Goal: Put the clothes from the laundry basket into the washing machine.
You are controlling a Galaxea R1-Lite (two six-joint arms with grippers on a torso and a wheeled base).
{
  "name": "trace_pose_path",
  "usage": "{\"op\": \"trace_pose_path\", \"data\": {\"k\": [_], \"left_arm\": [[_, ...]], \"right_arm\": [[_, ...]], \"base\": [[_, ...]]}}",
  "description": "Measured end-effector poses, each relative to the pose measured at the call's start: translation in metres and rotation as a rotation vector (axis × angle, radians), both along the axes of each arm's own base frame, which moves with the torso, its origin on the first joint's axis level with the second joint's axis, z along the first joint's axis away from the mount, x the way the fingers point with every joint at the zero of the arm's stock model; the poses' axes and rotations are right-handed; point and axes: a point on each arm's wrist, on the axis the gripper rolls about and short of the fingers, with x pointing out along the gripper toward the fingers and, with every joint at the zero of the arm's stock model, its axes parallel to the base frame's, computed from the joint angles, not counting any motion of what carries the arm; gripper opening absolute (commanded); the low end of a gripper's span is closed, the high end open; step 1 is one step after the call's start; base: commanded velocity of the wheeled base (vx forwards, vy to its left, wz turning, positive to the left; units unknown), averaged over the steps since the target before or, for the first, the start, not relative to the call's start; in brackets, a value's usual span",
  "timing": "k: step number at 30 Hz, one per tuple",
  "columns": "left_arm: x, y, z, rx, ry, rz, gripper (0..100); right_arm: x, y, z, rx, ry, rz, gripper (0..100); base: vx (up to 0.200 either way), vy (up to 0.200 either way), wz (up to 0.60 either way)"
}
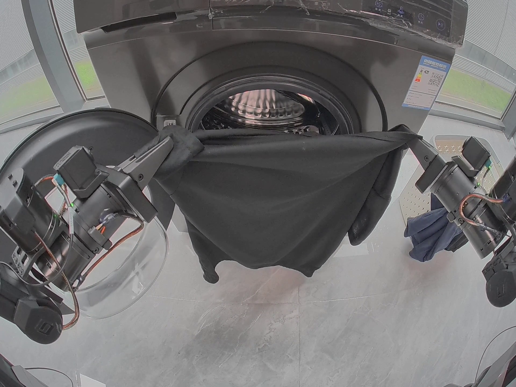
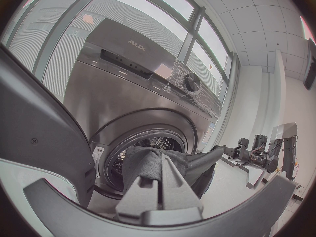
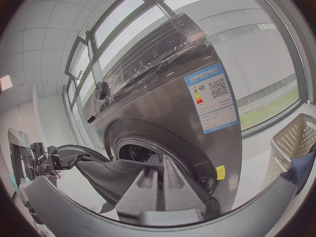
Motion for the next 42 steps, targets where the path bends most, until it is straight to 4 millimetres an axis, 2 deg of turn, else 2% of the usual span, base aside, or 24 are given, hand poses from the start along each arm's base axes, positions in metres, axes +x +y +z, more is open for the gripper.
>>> {"op": "trace_pose_path", "data": {"k": [10, 18, 25, 26, 33, 37, 42], "left_arm": [[-0.002, -0.001, -0.002, 0.005, 0.007, -0.01, 0], [-0.005, -0.007, -0.003, 0.014, 0.007, -0.032, 0], [-0.01, -0.014, -0.003, 0.028, -0.028, -0.056, 0], [-0.01, -0.014, -0.003, 0.026, -0.032, -0.06, 0], [-0.008, -0.027, 0.004, -0.007, -0.072, -0.104, 0], [-0.005, -0.04, 0.013, -0.027, -0.103, -0.138, 0], [-0.004, -0.057, 0.015, -0.035, -0.108, -0.188, 0]], "right_arm": [[-0.004, 0.0, -0.007, -0.017, 0.024, 0.017, 0], [-0.009, 0.012, -0.036, -0.066, 0.127, 0.066, 0], [-0.012, 0.025, -0.052, -0.087, 0.188, 0.115, 0], [-0.013, 0.027, -0.054, -0.09, 0.195, 0.12, 100], [-0.021, 0.04, -0.068, -0.11, 0.249, 0.149, 100], [-0.017, 0.047, -0.081, -0.144, 0.279, 0.158, 100], [-0.005, 0.06, -0.099, -0.178, 0.309, 0.17, 100]], "base": [[0.0, 0.0, 0.0], [0.0, 0.0, 0.0], [0.0, 0.0, 0.0], [0.0, 0.0, 0.0], [0.0, 0.0, 0.0], [0.0, 0.0, 0.0], [0.0, 0.0, 0.0]]}}
